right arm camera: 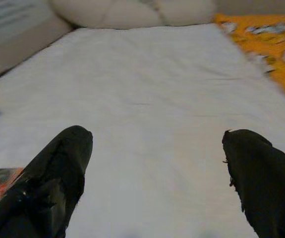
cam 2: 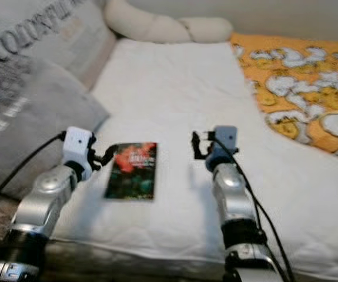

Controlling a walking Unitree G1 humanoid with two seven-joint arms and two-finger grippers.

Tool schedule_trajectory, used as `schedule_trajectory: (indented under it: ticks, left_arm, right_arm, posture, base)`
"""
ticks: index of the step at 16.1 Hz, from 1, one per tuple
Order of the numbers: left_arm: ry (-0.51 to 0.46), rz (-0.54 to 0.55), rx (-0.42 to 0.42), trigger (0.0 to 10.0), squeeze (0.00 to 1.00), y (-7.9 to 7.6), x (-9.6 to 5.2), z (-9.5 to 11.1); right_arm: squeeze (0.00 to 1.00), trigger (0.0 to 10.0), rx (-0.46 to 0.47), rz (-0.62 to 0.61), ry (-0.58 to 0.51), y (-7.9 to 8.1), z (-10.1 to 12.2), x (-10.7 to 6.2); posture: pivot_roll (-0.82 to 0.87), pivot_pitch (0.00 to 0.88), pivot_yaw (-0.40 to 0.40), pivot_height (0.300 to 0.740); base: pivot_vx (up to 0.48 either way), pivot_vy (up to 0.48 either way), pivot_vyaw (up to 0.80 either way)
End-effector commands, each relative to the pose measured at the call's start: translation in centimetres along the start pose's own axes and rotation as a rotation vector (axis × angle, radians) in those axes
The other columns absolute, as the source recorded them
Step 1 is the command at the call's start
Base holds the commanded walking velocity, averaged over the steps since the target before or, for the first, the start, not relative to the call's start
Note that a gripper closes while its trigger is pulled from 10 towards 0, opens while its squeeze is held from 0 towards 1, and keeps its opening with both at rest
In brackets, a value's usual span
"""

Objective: Clean up the room

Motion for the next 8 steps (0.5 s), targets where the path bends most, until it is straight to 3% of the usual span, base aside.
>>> schedule_trajectory:
  ticks: [1,8]
  left_arm:
    - [-0.002,0.031,0.014,10.0,0.00,1.02,-0.06,0.09]
    - [0.000,0.073,0.047,10.0,0.00,1.92,0.31,-0.06]
  right_arm:
    - [1.00,10.0,0.003,0.003,-0.013,0.63,0.17,0.06]
    - [1.00,10.0,-0.002,0.030,-0.018,1.51,0.20,0.05]
  posture:
    - [0.01,0.000,-0.018,0.740]
    - [0.01,0.000,-0.021,0.740]
  base:
    - [0.000,-0.465,0.00]
    - [0.000,-0.462,0.00]
Point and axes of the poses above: a point about 5 cm out from each wrist's last joint towards the gripper, its own x axis pointing out of the wrist towards the gripper, its own z axis along the axis of the wrist's last joint, y = z × x, the point moved 5 cm from there along x, pointing out of the wrist towards the gripper, and after that the axes turned 3 degrees about x, right-handed, at the moved point
